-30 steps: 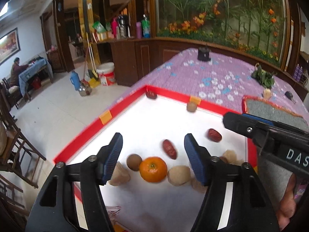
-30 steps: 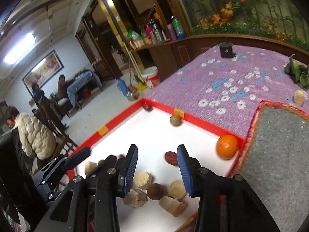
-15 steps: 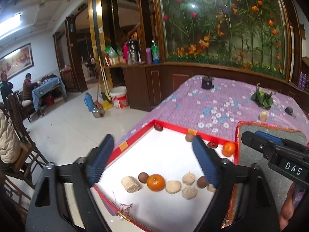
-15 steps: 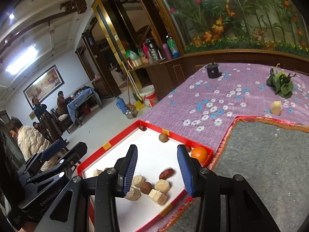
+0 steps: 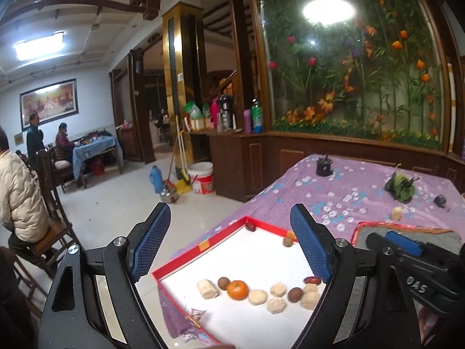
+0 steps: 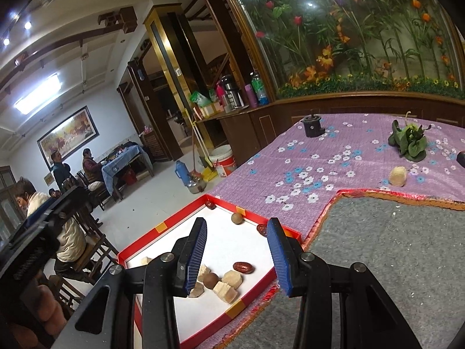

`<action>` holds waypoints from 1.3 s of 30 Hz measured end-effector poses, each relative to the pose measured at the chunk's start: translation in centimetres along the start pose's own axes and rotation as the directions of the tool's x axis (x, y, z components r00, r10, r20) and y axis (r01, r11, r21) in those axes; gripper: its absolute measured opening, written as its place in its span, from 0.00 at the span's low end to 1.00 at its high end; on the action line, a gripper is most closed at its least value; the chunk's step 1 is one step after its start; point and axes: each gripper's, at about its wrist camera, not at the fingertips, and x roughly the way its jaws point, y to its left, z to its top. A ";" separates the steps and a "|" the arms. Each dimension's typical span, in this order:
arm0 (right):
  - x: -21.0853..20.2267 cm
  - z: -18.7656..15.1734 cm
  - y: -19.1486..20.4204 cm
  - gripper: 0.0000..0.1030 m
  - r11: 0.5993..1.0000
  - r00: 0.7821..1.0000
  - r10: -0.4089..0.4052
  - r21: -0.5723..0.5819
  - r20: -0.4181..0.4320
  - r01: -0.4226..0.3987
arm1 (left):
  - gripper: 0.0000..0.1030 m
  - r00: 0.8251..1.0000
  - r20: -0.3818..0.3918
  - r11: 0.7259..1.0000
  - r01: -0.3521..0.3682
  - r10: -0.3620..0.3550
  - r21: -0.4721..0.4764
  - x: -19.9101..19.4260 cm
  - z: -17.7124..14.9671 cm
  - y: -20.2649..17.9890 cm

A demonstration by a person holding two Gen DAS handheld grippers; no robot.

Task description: Organize fruits

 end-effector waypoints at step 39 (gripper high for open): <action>-0.6 -1.6 4.2 0.40 0.979 0.999 0.053 -0.195 -0.008 -0.053 | 0.83 0.994 -0.028 0.994 0.108 -0.108 -0.011 -1.8 0.8 2.5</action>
